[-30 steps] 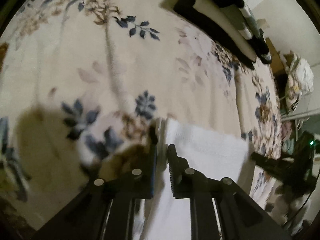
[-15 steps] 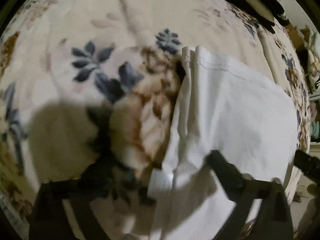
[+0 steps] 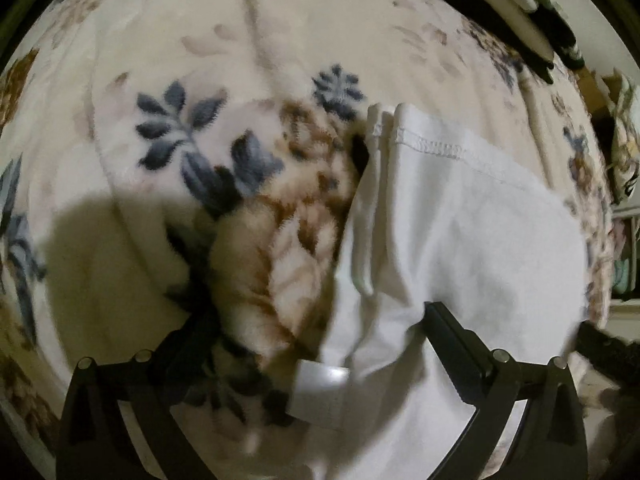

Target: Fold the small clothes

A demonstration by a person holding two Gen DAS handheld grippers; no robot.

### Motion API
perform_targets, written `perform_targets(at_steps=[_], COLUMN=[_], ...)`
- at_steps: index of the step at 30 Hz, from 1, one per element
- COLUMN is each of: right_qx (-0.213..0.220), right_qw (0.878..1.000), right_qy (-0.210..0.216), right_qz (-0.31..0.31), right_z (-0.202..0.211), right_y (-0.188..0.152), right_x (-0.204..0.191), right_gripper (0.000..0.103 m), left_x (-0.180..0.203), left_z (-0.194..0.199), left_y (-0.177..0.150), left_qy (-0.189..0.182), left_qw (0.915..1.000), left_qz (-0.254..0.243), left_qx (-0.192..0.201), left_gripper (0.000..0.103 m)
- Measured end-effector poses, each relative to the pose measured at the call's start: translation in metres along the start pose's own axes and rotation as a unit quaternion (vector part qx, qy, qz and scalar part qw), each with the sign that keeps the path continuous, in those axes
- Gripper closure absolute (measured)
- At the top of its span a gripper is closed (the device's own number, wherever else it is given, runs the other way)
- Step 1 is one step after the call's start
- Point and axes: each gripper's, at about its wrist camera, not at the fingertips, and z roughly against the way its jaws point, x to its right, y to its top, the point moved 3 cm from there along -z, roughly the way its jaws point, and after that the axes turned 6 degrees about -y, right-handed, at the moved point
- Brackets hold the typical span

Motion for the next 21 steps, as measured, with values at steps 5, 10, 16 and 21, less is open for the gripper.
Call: perform_targets(at_steps=[5,10,16,21], right_qx=[-0.036,-0.063,-0.080,-0.089], right_qw=[0.996,0.991,0.989,0.987], right_qy=[0.080,0.119,0.126,0.131], right_qz=[0.000,-0.006,0.013,0.014], right_z=[-0.021,-0.041,-0.053,-0.064], right_y=[-0.001,0.001,0.005,0.007], right_x=[-0.004,-0.005,-0.018,-0.026], right_gripper=[0.042,0.042,0.042,0.041], left_x=[0.009,0.015,0.021,0.021], left_z=[0.031,0.007,0.002,-0.005], left_y=[-0.003,-0.009,-0.017,-0.012], left_qy=[-0.031,-0.006,0.003,-0.001], left_qw=[0.9990,0.9999,0.9995,0.9995], left_qz=[-0.001,-0.015,-0.030,-0.030], left_qx=[0.033,0.001,-0.006,-0.013], left_gripper=[0.000,0.002,0.002,0.002])
